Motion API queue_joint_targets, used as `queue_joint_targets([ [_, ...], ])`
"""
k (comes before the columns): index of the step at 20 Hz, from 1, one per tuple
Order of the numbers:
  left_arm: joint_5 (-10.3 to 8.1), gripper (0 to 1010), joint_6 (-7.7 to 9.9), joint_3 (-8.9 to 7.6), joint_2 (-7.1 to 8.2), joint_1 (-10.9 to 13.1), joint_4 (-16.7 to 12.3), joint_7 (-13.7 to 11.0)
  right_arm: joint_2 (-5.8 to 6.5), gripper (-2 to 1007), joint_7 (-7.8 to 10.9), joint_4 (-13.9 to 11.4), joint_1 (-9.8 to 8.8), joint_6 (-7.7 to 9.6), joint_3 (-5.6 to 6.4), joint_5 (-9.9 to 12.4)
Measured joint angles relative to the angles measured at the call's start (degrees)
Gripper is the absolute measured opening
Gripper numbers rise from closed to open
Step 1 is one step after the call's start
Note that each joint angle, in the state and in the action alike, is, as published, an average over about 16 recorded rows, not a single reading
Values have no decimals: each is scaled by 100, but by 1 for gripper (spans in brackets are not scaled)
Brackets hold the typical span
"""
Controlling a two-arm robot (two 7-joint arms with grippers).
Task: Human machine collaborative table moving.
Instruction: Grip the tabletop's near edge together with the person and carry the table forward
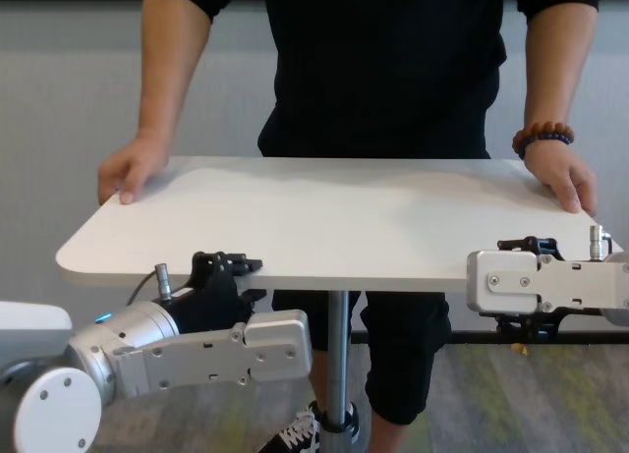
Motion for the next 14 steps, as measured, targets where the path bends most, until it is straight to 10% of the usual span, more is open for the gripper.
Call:
queue_joint_targets([
  [14,0,311,-41,30,-10,0,24,31,-5,598,-14,-3,8,-15,0,8],
])
